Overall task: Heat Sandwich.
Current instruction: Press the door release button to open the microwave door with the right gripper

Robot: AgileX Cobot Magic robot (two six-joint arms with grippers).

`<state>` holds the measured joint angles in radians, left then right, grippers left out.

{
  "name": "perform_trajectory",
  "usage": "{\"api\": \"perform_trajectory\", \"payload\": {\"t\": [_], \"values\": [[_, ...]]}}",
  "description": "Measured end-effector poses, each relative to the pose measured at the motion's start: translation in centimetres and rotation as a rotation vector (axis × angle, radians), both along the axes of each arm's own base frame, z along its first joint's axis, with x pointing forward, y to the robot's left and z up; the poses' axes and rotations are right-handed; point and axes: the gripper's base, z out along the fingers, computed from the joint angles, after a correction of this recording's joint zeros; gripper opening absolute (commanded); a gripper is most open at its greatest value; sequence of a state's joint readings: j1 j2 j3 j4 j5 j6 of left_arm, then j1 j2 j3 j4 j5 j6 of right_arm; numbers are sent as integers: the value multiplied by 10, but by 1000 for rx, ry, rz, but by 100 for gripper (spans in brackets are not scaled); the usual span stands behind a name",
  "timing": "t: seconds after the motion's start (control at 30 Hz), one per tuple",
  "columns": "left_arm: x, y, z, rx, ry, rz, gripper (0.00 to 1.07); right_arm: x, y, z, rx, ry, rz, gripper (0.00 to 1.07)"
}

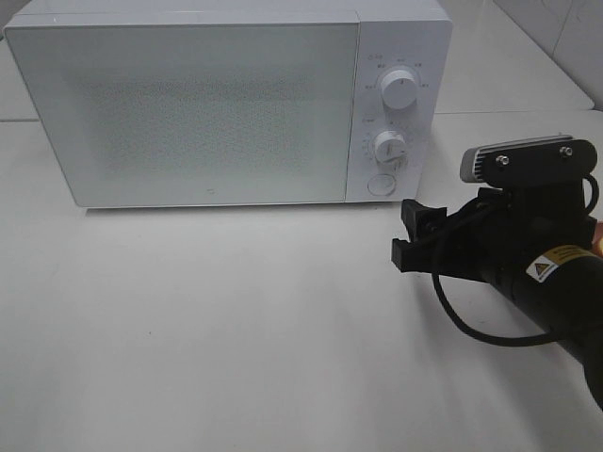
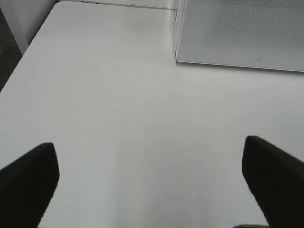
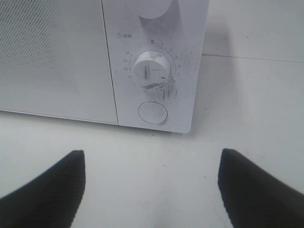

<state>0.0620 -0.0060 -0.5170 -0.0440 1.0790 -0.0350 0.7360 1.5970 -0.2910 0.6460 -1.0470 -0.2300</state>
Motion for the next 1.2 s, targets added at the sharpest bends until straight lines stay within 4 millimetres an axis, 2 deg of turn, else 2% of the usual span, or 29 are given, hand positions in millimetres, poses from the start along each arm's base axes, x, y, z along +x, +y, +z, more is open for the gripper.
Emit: {"api": "perform_trajectory", "payload": {"t": [0.27,0.3,0.37,0.4,0.43,0.53,0.57,0.7,0.73,0.87,0.9,1.0,1.03,1.07,1.17,1.2], "values": [[0,0,0,0,0,0,100,0,0,0,221,43,-77,75],[0,0,0,0,0,0,100,0,0,0,318,62,-111,75],[0,0,0,0,0,0,100,0,0,0,428,84,-150,75],[0,0,0,0,0,0,100,0,0,0,428,84,-150,75],[0,0,0,0,0,0,100,0,0,0,534,103,-187,75],[0,0,0,0,0,0,100,0,0,0,694,135,-243,75],[0,0,0,0,0,0,100,0,0,0,694,135,-243,75],[0,0,0,0,0,0,100,0,0,0,981,191,-343,75],[0,0,0,0,0,0,100,0,0,0,981,191,-343,75],[0,0,0,0,0,0,100,0,0,0,1220,238,-426,71],[0,0,0,0,0,0,100,0,0,0,1220,238,-426,71],[0,0,0,2,0,-1,100,0,0,0,1326,259,-465,62],[0,0,0,2,0,-1,100,0,0,0,1374,268,-482,56],[0,0,0,2,0,-1,100,0,0,0,1374,268,-482,56],[0,0,0,2,0,-1,100,0,0,0,1438,282,-505,43],[0,0,0,2,0,-1,100,0,0,0,1438,282,-505,43]]}}
